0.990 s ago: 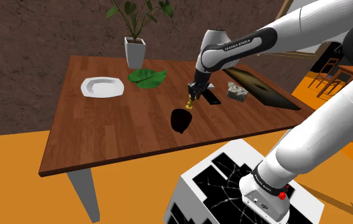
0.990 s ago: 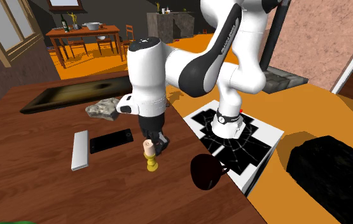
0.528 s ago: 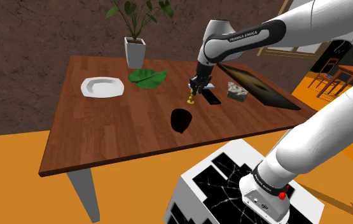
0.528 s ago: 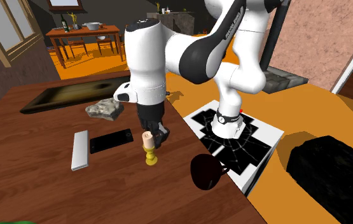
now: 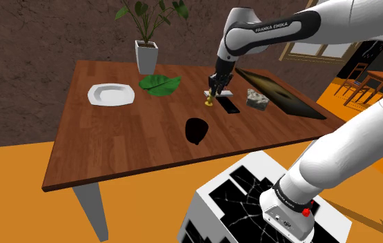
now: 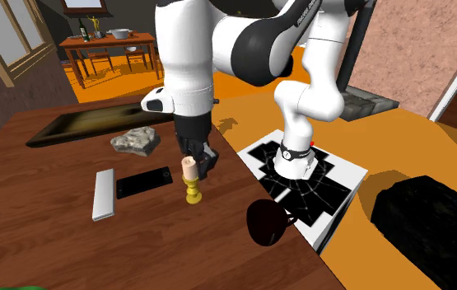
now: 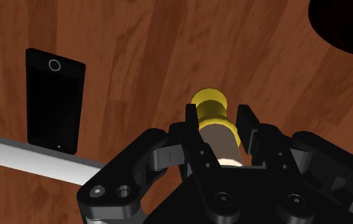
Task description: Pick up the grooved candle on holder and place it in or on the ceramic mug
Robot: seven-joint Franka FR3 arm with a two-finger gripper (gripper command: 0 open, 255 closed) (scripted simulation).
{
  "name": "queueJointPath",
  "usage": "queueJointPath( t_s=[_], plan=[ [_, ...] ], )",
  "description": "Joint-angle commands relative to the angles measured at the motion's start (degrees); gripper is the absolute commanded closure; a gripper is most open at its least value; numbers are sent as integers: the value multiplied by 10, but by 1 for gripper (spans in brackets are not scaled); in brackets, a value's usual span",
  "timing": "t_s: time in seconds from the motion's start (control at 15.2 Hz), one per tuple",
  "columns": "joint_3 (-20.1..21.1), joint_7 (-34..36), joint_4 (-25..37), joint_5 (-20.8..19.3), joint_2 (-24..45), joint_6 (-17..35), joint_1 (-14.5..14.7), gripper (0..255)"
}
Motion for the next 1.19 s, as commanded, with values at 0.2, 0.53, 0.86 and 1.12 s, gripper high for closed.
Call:
queueJointPath(
  t_s=[0.2, 0.53, 0.86, 1.12],
  plan=[
    [0, -1, 28, 0, -11, -39, 0, 255],
    [0, -2, 59, 1, -18, -78, 0, 255],
    [7, 9, 74, 3, -34, -109, 5, 255],
    [38, 56, 42, 14, -78, -121, 26, 255]
  ],
)
